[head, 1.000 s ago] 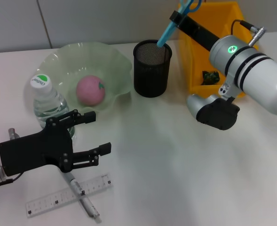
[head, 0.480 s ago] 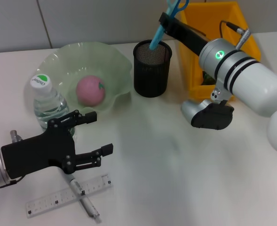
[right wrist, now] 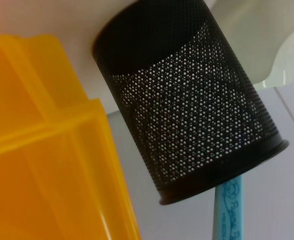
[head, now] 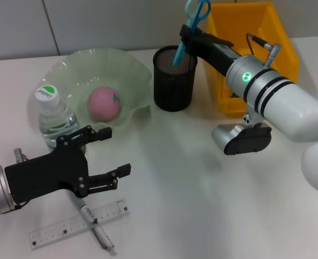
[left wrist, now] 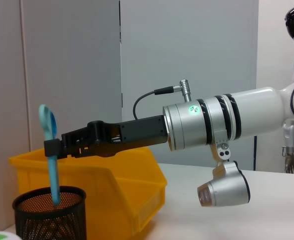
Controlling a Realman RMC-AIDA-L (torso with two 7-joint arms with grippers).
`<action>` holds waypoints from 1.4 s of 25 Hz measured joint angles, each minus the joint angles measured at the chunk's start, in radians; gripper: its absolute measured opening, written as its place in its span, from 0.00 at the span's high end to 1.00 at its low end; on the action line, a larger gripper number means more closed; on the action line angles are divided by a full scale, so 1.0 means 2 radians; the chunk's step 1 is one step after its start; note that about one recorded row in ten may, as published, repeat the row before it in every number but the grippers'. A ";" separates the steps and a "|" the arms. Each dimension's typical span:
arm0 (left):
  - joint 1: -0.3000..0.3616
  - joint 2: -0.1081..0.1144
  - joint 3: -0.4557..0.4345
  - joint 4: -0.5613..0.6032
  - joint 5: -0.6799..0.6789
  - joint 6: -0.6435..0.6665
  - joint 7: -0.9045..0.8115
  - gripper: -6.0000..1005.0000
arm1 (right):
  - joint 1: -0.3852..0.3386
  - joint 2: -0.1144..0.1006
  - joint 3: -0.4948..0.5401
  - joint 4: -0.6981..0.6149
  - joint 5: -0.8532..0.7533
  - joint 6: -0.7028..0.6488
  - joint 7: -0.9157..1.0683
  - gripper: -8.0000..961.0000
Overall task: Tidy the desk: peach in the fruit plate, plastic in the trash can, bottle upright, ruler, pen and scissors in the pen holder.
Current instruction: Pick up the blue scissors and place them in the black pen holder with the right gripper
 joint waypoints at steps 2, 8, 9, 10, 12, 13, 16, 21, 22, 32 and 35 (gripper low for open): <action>0.000 0.000 0.000 -0.001 0.000 0.000 0.002 0.16 | 0.000 0.000 0.000 0.003 -0.015 0.004 0.009 0.74; 0.000 -0.001 0.000 -0.012 -0.004 0.001 0.013 0.16 | -0.001 0.000 0.003 0.007 -0.062 0.016 0.030 0.74; 0.000 -0.001 0.000 -0.012 -0.005 0.002 0.015 0.16 | -0.001 0.000 0.002 0.011 -0.067 0.026 0.030 0.74; 0.000 -0.001 0.000 -0.012 -0.005 0.002 0.015 0.16 | -0.001 0.000 0.002 0.011 -0.067 0.026 0.030 0.74; 0.001 -0.001 0.001 -0.012 -0.005 0.002 0.019 0.16 | 0.000 0.000 -0.001 0.015 -0.070 0.034 0.030 0.74; 0.002 -0.001 0.001 -0.012 -0.005 0.003 0.021 0.16 | 0.000 0.001 -0.001 0.016 -0.072 0.035 0.030 0.74; 0.004 -0.001 0.001 -0.012 -0.005 0.003 0.030 0.16 | -0.001 0.001 -0.002 0.019 -0.074 0.037 0.031 0.73; 0.006 -0.001 0.001 -0.023 -0.006 0.004 0.056 0.16 | -0.004 0.004 -0.004 0.023 -0.070 0.035 0.038 0.73; 0.006 -0.001 0.001 -0.023 -0.006 0.004 0.056 0.16 | -0.004 0.004 -0.004 0.023 -0.070 0.035 0.038 0.73; 0.003 -0.001 -0.002 -0.043 -0.007 0.003 0.092 0.16 | -0.001 0.007 -0.023 0.048 -0.046 0.074 0.038 0.72; 0.006 -0.001 0.001 -0.044 -0.018 0.004 0.092 0.16 | -0.001 0.007 -0.029 0.047 -0.032 0.077 0.026 0.65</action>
